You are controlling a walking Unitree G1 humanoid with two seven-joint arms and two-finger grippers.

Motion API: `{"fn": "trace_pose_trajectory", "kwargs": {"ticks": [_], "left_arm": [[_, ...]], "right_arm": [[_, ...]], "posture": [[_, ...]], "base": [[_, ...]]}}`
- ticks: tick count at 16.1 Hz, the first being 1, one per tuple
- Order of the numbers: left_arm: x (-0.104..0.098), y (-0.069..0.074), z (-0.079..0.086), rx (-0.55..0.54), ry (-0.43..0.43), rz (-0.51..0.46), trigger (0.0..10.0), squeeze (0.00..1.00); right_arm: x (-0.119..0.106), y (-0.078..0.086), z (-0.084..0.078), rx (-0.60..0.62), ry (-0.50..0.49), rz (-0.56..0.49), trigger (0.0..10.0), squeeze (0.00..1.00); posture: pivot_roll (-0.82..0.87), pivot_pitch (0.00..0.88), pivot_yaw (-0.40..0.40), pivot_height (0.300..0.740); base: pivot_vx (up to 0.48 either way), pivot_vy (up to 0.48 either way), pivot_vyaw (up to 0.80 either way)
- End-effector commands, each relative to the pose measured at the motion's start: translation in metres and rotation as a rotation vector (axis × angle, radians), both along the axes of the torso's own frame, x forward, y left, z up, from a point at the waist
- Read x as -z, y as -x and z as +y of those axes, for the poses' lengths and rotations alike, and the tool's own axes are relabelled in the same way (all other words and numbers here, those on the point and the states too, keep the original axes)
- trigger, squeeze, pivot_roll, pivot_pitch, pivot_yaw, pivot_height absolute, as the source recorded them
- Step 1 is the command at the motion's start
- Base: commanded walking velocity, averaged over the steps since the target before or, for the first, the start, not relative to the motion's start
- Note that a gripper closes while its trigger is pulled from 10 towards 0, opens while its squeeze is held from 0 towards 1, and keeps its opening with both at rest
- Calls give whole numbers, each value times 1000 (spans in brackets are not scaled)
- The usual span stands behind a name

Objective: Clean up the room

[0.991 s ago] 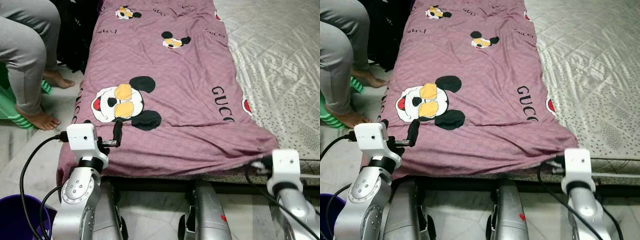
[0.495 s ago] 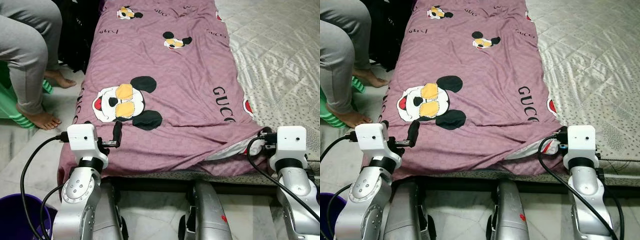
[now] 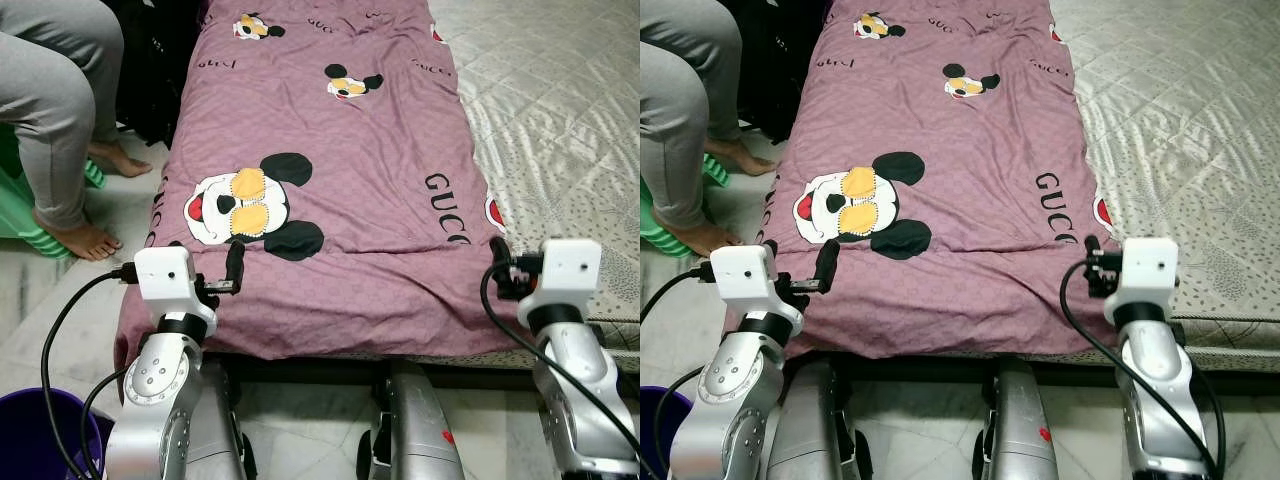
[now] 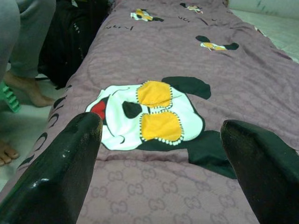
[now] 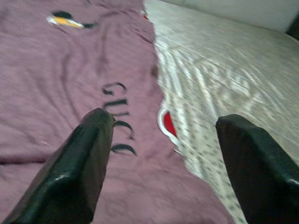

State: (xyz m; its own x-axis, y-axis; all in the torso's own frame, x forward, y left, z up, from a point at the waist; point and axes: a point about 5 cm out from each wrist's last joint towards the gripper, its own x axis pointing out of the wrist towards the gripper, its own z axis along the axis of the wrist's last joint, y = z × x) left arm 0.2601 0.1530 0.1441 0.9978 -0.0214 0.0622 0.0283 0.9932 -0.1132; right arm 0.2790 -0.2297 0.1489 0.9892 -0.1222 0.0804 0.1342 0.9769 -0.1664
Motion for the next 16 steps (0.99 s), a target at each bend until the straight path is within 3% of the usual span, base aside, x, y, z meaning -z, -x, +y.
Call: {"fn": "trace_pose_trajectory", "kwargs": {"ticks": [1, 2, 4, 6, 8, 11, 12, 13, 14, 16], "left_arm": [[3, 1, 2, -9, -6, 12, 10000, 0], [3, 1, 1, -7, -4, 13, 10000, 0], [3, 1, 0, -6, -3, 13, 10000, 0], [3, 0, 1, -10, -5, 12, 10000, 0], [4, 0, 2, -13, -7, 13, 10000, 0], [4, 0, 3, -21, -9, 11, 10000, 0], [3, -1, 2, -22, -9, 8, 10000, 0], [3, -2, 2, -24, -10, 4, 10000, 0], [3, -3, 2, -25, -10, 1, 10000, 0], [2, -4, 2, -27, -11, -3, 10000, 0]], "right_arm": [[7, 1, 5, -44, -23, 31, 10000, 1000], [24, 1, 13, -90, -41, 134, 10000, 1000], [42, 2, 16, -104, -55, 232, 10000, 1000], [75, 8, 14, -79, -113, 398, 10000, 1000], [86, 10, 7, -41, -108, 470, 10000, 1000], [80, 5, -5, 11, -104, 432, 10000, 1000], [68, -1, -1, -13, -128, 356, 10000, 1000], [49, -12, 10, -68, -185, 240, 10000, 929], [37, -17, 18, -98, -225, 178, 10000, 0], [23, -22, 26, -135, -235, 106, 10000, 0]], "posture": [[-29, 176, -22, 555], [-29, 176, -22, 555], [-28, 177, -24, 555], [-23, 174, -24, 555], [-22, 174, -24, 555], [-25, 167, -24, 555], [-26, 166, -24, 555], [-29, 153, -21, 555], [-29, 153, -21, 555], [-28, 137, -18, 555]], "base": [[0, 0, 0], [0, 0, 0], [0, 0, 0], [0, 0, 0], [0, 0, 0], [0, 0, 0], [0, 0, 0], [0, 0, 0], [0, 0, 0], [0, 0, 0]]}}
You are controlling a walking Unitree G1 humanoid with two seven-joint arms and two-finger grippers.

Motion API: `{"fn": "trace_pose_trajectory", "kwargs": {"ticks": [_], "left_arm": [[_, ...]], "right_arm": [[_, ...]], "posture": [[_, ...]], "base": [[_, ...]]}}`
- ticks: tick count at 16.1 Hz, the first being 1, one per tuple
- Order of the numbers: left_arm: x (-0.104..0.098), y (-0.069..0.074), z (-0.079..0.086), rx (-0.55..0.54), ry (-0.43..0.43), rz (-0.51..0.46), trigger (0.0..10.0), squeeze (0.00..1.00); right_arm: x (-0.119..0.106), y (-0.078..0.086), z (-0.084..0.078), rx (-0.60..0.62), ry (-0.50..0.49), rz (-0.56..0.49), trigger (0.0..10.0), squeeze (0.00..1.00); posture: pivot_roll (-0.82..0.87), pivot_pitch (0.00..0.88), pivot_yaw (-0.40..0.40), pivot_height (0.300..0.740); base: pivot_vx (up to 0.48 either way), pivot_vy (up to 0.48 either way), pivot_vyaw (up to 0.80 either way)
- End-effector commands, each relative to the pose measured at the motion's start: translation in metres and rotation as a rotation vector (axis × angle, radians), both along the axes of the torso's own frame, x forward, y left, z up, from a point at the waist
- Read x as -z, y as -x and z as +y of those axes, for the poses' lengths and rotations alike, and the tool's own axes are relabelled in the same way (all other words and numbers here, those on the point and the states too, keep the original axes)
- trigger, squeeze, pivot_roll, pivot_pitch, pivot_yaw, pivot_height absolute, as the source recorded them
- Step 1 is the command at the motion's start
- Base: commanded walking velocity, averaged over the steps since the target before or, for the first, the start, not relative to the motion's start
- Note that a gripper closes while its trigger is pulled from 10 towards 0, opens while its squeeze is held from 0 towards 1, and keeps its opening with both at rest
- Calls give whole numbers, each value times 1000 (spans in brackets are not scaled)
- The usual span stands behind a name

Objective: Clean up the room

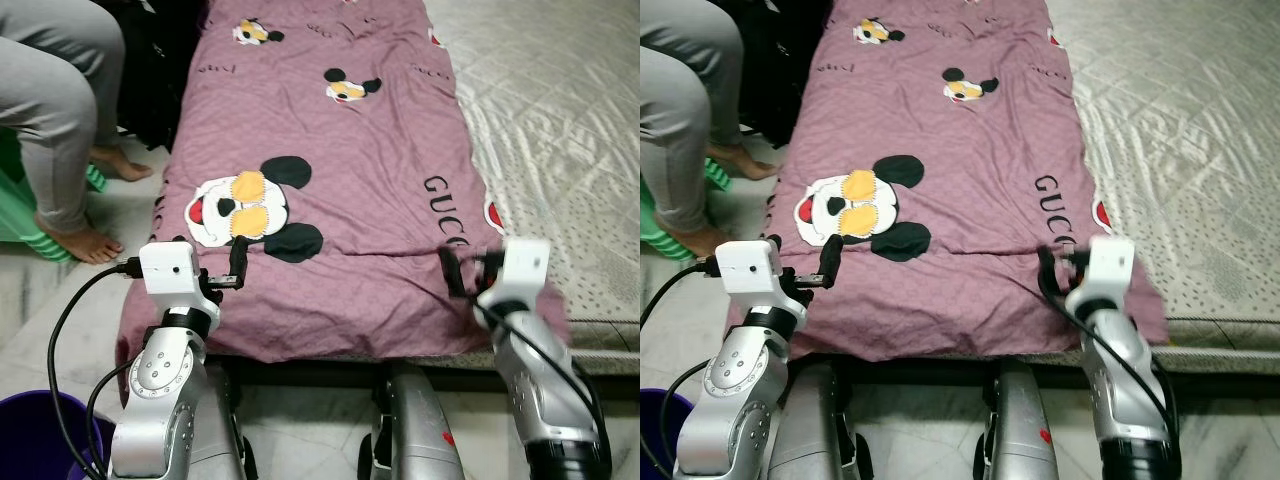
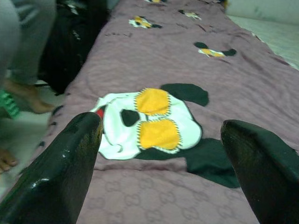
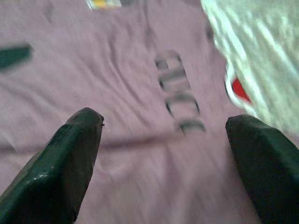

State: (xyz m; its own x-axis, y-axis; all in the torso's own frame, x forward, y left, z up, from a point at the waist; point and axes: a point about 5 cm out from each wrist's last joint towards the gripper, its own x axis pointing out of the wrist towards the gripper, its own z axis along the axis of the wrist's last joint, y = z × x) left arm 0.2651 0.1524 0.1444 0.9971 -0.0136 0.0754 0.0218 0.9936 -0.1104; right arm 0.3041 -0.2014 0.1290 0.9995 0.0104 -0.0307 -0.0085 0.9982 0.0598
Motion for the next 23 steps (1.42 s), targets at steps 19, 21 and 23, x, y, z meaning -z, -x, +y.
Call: {"fn": "trace_pose_trajectory", "kwargs": {"ticks": [19, 21, 23], "left_arm": [[2, -5, 0, -21, 2, -21, 10000, 0], [2, -6, 0, -19, 4, -21, 10000, 0], [3, -6, -1, -19, 5, -21, 10000, 0]], "right_arm": [[-6, -3, 15, -58, -27, -68, 10000, 0], [-6, -3, 15, -59, -24, -68, 10000, 0], [-6, -3, 15, -58, -23, -67, 10000, 0]], "posture": [[-35, 99, -18, 630], [-36, 99, -18, 630], [-37, 100, -19, 630]], "base": [[0, 0, 0], [0, 0, 0], [0, 0, 0]]}}
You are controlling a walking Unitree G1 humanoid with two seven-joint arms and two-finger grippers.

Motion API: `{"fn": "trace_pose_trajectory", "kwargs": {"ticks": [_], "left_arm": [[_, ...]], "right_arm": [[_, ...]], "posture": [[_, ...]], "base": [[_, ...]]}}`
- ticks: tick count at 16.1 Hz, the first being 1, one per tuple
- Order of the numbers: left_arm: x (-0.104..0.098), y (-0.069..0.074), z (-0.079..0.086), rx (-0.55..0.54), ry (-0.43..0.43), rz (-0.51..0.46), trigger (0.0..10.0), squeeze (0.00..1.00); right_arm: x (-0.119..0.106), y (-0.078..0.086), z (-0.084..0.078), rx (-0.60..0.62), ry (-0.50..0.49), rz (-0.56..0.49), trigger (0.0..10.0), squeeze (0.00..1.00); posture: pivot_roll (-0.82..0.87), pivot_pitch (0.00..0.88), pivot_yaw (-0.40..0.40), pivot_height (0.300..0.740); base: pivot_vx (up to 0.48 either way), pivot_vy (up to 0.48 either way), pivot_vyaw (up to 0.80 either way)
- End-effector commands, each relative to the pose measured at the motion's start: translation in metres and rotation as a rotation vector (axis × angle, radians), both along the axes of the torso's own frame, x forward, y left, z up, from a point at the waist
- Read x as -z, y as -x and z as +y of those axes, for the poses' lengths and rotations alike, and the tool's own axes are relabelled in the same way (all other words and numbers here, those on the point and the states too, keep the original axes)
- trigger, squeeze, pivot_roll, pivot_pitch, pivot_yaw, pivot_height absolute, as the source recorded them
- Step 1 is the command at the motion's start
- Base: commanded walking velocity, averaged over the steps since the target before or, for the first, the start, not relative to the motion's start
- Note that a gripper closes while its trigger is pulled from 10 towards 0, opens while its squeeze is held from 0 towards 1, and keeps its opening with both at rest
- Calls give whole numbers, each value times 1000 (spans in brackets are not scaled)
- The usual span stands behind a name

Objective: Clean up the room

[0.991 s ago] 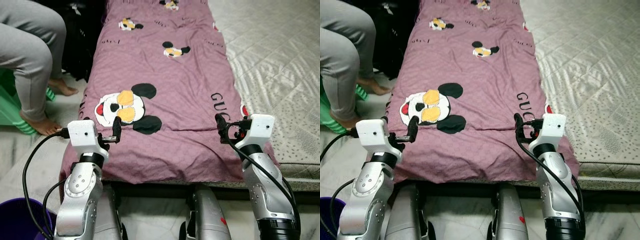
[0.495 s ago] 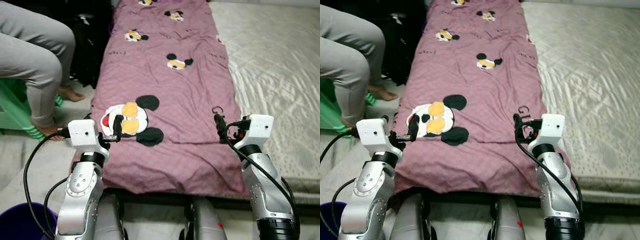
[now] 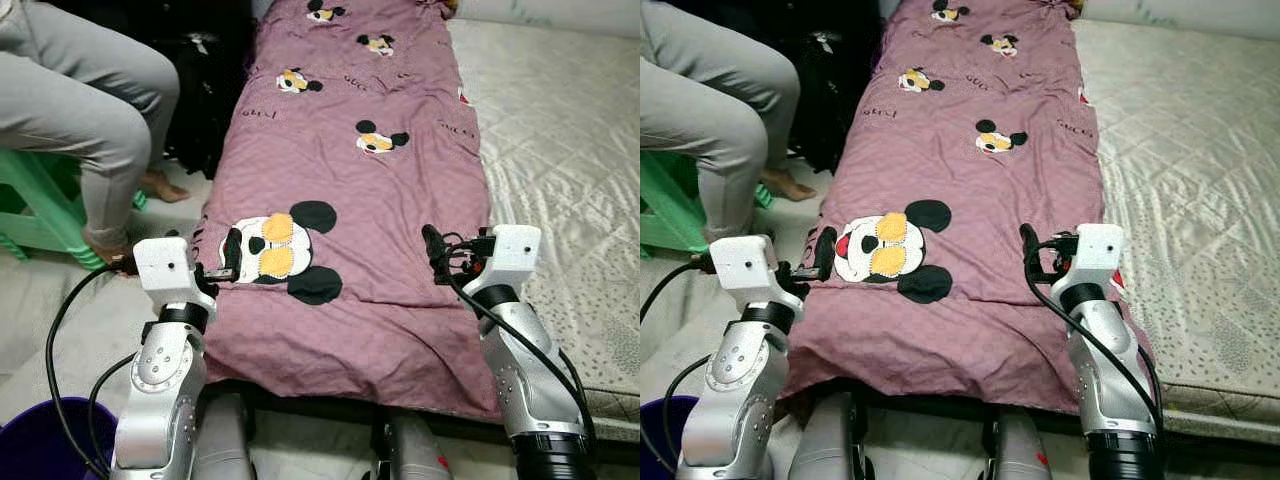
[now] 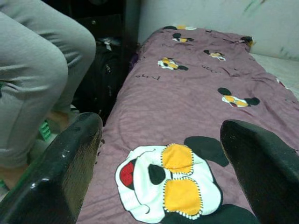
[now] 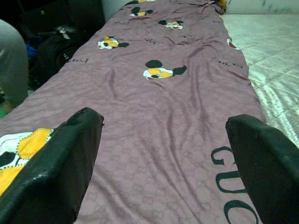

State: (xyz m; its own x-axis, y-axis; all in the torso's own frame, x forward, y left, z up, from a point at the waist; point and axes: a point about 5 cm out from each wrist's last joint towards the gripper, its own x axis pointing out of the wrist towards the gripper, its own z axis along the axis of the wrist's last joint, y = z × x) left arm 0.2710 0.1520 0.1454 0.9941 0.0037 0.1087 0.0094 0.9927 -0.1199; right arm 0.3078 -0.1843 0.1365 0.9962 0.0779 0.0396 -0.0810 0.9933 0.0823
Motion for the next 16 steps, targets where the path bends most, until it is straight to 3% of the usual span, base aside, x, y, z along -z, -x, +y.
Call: {"fn": "trace_pose_trajectory", "kwargs": {"ticks": [1, 9, 16], "left_arm": [[4, 0, 0, -3, -5, 13, 10000, 0], [5, 0, 0, -2, -7, 14, 10000, 0], [5, -1, 0, 0, -5, 15, 10000, 0]], "right_arm": [[1, 0, -3, 10, 3, 3, 10000, 0], [2, 0, -2, 12, 2, -1, 10000, 0], [1, -1, -2, 9, 0, -9, 10000, 0]], "posture": [[-37, 100, -19, 630], [-36, 98, -17, 630], [-38, 99, -17, 706]], "base": [[0, 0, 0], [0, 0, 0], [0, 0, 0]]}}
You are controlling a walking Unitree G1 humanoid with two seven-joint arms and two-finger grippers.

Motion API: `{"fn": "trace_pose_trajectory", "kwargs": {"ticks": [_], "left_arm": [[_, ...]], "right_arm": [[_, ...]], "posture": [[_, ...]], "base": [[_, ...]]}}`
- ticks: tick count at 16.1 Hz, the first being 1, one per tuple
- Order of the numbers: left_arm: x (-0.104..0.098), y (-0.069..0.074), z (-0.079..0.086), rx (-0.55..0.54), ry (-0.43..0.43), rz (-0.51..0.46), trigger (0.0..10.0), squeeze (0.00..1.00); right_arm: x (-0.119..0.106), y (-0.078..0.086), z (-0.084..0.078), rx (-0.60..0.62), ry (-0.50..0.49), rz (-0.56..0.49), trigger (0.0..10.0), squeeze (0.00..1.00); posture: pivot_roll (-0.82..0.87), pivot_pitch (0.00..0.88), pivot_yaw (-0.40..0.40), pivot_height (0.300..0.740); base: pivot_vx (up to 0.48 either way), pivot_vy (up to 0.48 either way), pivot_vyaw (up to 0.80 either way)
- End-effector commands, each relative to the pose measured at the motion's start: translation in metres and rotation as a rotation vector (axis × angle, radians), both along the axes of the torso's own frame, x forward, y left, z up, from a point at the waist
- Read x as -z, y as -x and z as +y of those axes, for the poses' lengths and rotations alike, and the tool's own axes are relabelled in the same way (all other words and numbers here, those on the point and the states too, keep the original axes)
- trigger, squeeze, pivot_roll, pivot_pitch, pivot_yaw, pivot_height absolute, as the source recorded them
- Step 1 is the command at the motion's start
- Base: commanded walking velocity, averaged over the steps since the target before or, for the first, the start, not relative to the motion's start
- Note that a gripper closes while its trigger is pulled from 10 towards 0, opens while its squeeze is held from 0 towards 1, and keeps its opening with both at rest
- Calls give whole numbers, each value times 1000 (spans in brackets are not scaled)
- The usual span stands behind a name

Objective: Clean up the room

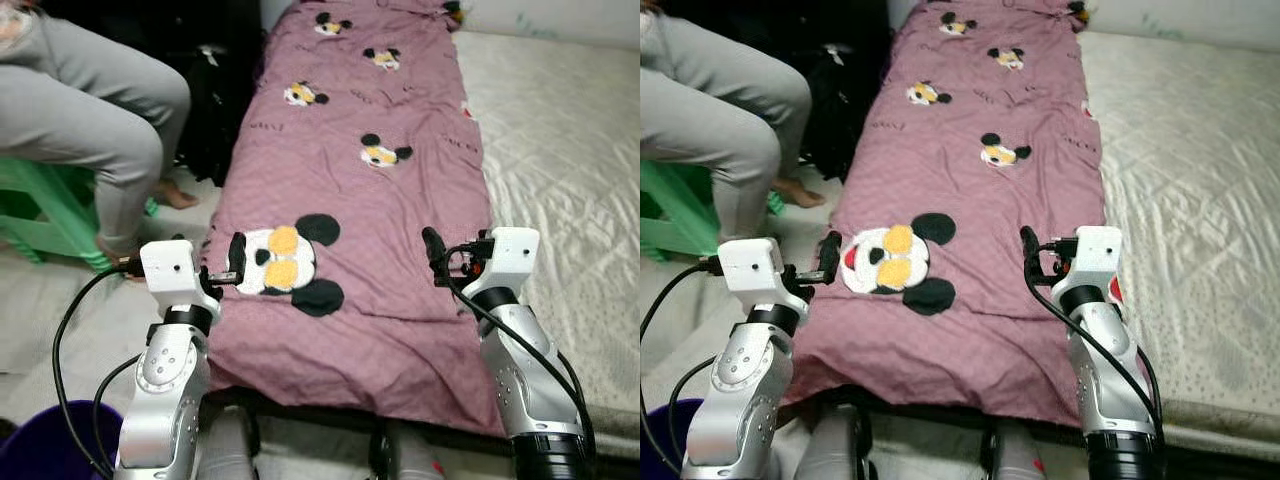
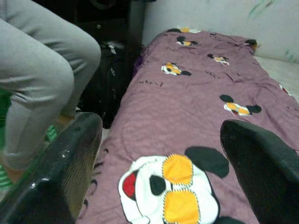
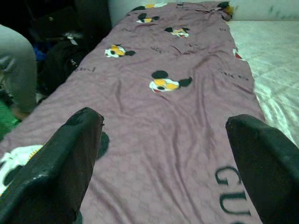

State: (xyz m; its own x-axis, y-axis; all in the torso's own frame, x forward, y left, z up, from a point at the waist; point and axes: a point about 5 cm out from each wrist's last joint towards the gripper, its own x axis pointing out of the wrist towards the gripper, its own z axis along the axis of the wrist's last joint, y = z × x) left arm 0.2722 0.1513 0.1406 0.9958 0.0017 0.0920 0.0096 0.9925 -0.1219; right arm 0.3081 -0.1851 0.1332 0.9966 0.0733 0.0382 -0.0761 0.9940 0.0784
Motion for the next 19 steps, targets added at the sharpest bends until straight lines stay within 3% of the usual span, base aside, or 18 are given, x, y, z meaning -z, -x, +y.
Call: {"fn": "trace_pose_trajectory", "kwargs": {"ticks": [1, 17, 19], "left_arm": [[0, 0, 0, -2, -6, -2, 10000, 0], [3, -2, -1, 11, -11, 2, 10000, 0], [10, -4, -2, 9, -23, 54, 10000, 0]], "right_arm": [[-2, 0, -1, 5, -5, -10, 10000, 0], [-1, -5, 0, 18, 9, -18, 10000, 0], [1, -4, -1, 26, 14, -10, 10000, 0]], "posture": [[-39, 99, -17, 711], [-35, 68, -11, 716], [-33, 59, -10, 716]], "base": [[0, 0, 0], [0, 0, 0], [0, 0, 0]]}}
